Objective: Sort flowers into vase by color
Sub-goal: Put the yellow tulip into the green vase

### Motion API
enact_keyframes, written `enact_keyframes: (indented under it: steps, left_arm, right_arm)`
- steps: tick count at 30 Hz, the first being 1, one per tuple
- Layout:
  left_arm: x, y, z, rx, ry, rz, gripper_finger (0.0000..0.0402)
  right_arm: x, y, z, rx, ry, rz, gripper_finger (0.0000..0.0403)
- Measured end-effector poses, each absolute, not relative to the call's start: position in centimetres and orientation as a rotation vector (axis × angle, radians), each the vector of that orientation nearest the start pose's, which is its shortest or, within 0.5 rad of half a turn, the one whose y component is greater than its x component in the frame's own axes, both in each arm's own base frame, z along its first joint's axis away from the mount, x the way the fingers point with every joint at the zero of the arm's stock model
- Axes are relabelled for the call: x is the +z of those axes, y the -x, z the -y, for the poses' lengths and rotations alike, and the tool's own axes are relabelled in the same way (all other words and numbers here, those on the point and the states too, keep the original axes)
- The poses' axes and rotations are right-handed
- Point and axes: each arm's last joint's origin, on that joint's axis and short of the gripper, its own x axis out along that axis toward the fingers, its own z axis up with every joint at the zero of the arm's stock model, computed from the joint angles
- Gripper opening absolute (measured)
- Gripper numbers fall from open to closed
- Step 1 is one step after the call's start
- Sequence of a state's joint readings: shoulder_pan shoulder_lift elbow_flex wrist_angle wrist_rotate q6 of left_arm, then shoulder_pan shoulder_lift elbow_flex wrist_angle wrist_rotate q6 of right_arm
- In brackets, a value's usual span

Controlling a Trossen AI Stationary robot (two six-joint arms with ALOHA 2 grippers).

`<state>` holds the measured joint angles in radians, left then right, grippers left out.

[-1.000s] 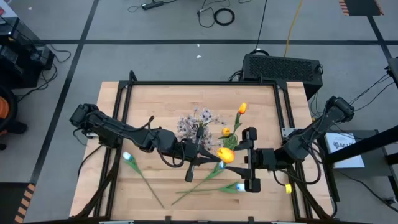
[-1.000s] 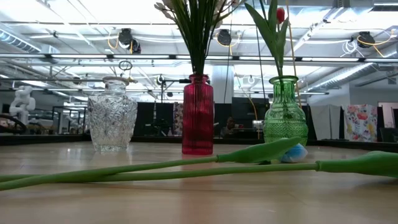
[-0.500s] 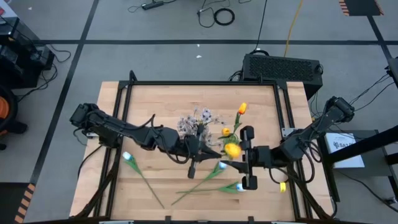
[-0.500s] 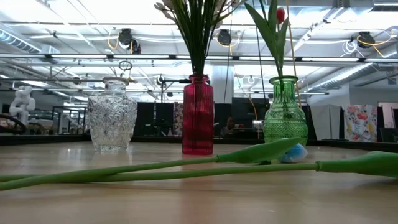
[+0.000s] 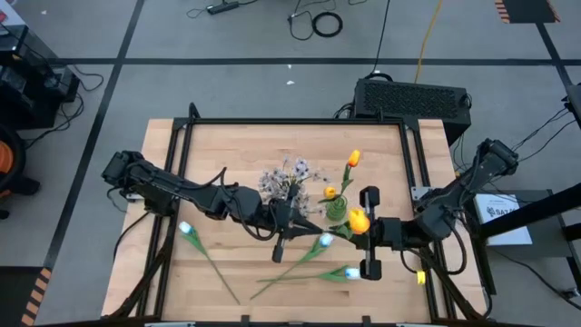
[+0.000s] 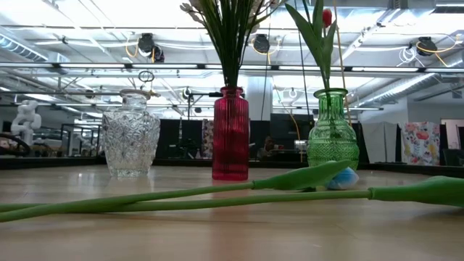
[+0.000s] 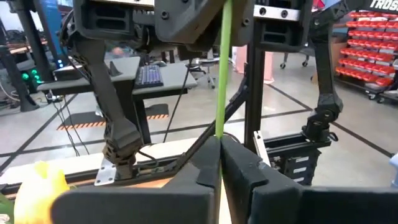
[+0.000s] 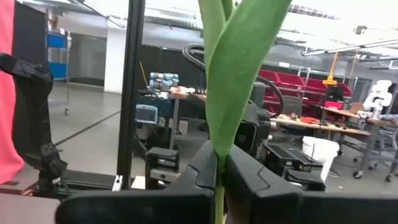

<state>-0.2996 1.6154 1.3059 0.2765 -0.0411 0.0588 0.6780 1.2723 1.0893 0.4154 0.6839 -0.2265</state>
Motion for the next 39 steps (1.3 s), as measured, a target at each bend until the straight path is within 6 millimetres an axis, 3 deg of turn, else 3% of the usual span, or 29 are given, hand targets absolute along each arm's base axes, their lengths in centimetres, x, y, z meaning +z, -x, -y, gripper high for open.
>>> enact_keyframes:
  steps: [12,19,24,27,33,39]
  left_arm:
    - [36.3,-35.6,13.1,-0.314,-0.087,-0.004,0.0155]
    - [38.3,-32.9,14.0,-0.361,-0.09,-0.004,0.0165]
    - [39.0,-31.0,14.8,-0.293,-0.115,-0.048,0.0166]
    - [39.1,-30.3,15.3,-0.24,-0.148,-0.059,0.0166]
    - [39.3,-29.6,16.0,-0.187,-0.186,-0.052,0.0166]
    - [39.3,-29.7,15.8,-0.136,-0.206,-0.06,0.0166]
  right_arm:
    - [40.8,-19.7,-16.4,0.024,0.054,0.193,0.0001]
    - [40.9,-17.0,-16.2,-0.005,0.064,0.107,0.0001]
    - [40.2,-16.1,-16.2,-0.054,0.098,0.032,0.0]
    - [39.6,-15.9,-16.0,-0.057,0.104,-0.01,0.0]
    - [36.0,-14.7,-14.2,-0.086,0.07,-0.033,0.0]
    - [32.2,-12.9,-11.8,-0.078,0.042,0.142,0.0]
